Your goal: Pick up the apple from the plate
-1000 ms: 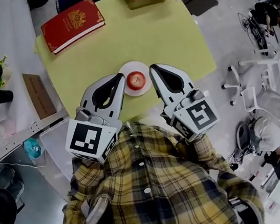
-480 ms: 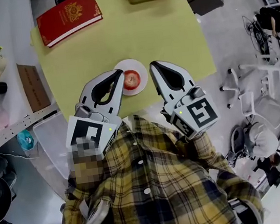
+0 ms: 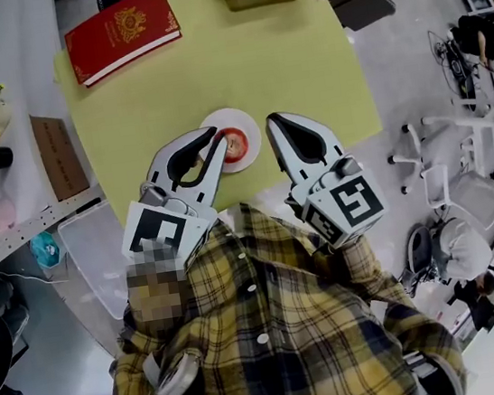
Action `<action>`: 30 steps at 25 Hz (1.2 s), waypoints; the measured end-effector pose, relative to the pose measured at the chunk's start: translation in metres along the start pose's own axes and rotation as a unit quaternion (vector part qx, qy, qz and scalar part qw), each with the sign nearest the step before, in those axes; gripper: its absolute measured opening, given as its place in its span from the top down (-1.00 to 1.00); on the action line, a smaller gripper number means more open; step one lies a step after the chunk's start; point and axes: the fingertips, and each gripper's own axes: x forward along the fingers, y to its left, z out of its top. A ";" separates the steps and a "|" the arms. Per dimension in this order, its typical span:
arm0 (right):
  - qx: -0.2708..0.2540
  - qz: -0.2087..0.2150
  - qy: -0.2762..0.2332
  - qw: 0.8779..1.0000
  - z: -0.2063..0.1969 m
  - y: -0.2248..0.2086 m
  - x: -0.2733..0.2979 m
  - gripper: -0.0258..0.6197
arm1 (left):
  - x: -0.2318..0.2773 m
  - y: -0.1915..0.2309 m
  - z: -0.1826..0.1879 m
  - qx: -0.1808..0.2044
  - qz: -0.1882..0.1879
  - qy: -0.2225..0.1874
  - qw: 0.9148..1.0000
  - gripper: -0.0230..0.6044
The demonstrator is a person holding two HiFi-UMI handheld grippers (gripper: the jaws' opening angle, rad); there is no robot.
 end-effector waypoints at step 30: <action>0.020 -0.019 0.013 1.000 -0.017 -0.006 0.001 0.93 | 0.029 -0.010 -0.076 0.005 -0.063 0.084 0.994 -0.25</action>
